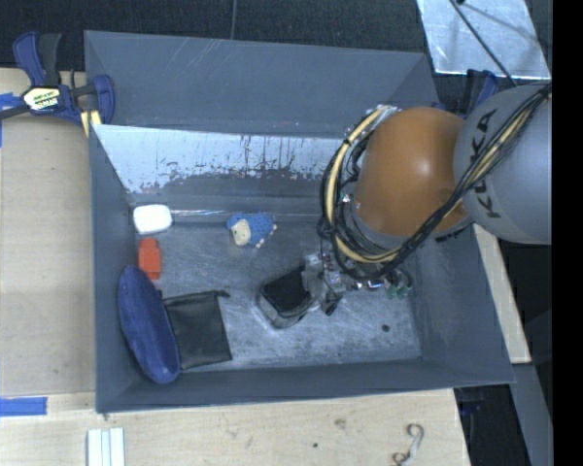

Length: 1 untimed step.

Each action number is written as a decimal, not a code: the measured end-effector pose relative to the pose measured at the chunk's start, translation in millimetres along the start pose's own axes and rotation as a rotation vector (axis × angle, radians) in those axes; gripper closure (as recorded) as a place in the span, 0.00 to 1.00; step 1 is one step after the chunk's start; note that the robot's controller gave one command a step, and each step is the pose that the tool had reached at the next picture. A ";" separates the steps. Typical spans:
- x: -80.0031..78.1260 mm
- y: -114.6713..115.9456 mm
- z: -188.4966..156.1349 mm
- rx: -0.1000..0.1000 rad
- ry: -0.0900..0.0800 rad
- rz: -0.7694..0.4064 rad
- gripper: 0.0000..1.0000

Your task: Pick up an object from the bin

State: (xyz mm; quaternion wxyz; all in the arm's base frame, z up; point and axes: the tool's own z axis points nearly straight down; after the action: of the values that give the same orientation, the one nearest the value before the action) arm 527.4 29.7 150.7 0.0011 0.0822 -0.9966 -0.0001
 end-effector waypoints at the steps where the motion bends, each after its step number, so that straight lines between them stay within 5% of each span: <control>1: -1.3 0.0 -1.2 0.000 -0.004 0.000 0.00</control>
Offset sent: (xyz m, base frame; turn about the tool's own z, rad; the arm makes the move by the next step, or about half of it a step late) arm 0.0000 0.0000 0.0000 0.0000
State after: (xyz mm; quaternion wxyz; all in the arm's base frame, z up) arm 528.6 29.9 151.9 -0.0008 0.0823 -0.9966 -0.0001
